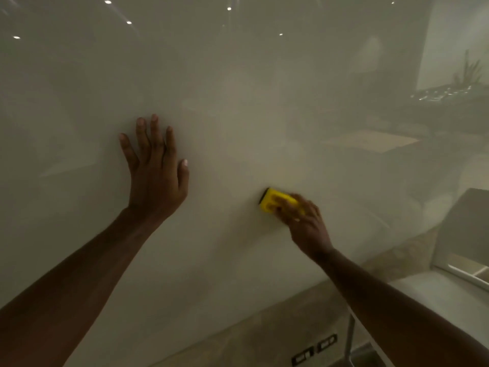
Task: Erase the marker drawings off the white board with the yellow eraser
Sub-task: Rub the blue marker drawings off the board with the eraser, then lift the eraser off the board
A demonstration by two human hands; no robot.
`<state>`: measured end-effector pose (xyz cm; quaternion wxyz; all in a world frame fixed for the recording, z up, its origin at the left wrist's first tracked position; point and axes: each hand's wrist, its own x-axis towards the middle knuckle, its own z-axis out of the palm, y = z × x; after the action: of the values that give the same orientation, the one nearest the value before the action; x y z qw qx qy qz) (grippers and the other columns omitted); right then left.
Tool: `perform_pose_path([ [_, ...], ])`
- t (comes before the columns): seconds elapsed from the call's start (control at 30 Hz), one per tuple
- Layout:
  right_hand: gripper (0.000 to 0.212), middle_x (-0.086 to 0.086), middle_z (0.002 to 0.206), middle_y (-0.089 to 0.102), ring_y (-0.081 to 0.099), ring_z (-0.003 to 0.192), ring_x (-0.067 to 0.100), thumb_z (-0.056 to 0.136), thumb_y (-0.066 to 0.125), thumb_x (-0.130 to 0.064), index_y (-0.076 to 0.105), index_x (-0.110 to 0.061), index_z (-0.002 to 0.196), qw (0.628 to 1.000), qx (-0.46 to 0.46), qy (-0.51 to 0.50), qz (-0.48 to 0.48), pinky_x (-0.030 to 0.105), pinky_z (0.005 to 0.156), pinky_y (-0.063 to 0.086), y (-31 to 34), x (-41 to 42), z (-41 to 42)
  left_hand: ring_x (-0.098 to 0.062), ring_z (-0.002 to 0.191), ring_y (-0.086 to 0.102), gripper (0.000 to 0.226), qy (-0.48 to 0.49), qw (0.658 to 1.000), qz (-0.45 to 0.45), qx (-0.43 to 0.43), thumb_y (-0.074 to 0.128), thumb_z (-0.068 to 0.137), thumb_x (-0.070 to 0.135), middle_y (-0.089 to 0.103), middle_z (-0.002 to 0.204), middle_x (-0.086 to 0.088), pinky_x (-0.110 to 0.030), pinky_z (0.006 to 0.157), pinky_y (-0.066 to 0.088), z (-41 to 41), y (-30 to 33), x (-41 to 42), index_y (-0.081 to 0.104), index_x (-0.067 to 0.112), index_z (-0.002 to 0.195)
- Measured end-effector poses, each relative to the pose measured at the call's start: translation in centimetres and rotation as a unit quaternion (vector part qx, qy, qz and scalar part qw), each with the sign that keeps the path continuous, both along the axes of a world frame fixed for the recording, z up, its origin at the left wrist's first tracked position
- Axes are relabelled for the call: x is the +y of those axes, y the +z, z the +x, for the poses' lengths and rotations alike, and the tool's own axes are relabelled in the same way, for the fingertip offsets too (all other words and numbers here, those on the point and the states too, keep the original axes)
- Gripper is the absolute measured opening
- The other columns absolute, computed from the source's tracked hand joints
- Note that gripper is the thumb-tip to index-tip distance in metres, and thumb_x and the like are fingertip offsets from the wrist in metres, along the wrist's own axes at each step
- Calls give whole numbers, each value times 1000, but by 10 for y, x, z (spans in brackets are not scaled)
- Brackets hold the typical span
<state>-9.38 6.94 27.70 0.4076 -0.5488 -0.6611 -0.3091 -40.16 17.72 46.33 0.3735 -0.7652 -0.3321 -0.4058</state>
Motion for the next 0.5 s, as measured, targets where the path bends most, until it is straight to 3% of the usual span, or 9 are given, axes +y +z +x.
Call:
perform_pose_path([
  [0.07, 53, 7, 152, 51, 53, 137, 27, 93, 60, 7, 60, -16, 140, 993, 107, -51, 18, 46, 110, 44, -10, -10, 38, -54, 154, 11, 62, -14, 1000, -19, 6, 42, 104, 27, 18, 166, -34, -68, 123, -5, 34, -17, -8, 28, -7, 154],
  [0.2, 63, 10, 157, 43, 53, 128, 37, 87, 73, 3, 55, -15, 145, 941, 304, -141, -44, 54, 101, 51, -48, -43, 99, -54, 154, 14, 63, -60, 996, -58, 28, 46, 103, 25, 21, 165, -34, -65, 124, -6, 109, -64, -25, 31, -8, 154],
  [0.5, 67, 6, 161, 37, 47, 135, 38, 92, 71, -11, 44, -19, 152, 891, 336, -176, -251, 48, 101, 50, -155, -157, 168, -52, 153, 21, 65, -186, 947, -230, 125, 50, 97, 25, 25, 163, -34, -69, 124, 10, 268, -194, -83, 38, -9, 151],
])
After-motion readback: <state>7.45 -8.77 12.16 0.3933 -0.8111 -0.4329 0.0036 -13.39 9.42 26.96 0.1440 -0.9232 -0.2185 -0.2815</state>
